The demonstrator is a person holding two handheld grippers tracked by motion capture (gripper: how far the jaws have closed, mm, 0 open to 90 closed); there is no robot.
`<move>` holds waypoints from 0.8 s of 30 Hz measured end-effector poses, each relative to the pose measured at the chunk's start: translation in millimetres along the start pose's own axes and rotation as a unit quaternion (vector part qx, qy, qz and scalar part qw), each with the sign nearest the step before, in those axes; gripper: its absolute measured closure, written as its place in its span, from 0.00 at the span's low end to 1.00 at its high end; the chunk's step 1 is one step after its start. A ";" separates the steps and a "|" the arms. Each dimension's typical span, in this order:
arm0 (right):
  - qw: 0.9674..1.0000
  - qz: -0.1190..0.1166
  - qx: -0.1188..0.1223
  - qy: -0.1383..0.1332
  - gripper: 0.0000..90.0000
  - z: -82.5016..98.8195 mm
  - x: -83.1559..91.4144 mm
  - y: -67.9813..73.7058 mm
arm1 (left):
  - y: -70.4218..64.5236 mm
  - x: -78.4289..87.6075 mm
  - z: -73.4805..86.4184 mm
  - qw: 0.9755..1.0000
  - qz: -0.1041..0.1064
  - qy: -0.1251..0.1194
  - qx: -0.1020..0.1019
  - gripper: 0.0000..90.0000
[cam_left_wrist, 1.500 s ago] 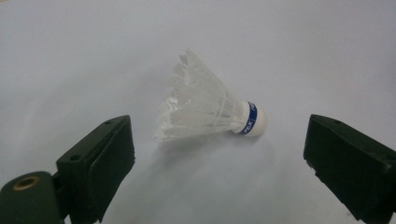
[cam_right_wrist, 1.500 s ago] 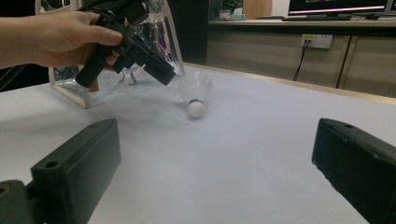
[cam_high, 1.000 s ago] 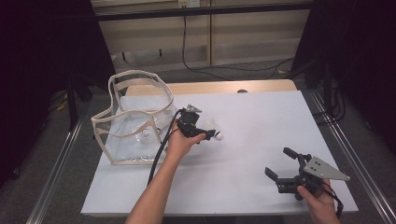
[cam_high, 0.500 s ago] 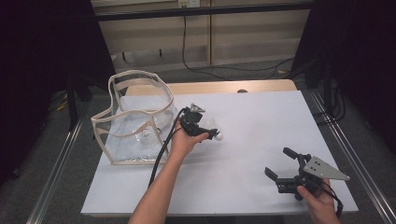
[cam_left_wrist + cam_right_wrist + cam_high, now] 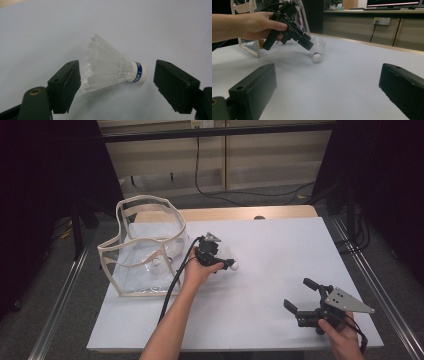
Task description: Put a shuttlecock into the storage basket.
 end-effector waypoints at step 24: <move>1.000 -0.001 0.001 0.000 0.01 -0.3 0.5 0.0 | -28.4 -3.1 14.5 0.997 0.061 0.047 -0.002 0.97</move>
Point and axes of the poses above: each handheld gripper's, and its own axes: x roughly backward along the jaws, z roughly out of its underside, y roughly to its left, the point moved 8 cm from there along -x, roughly forward along the jaws, and after that the axes turned 14 degrees about -y, right-handed, at the moved point
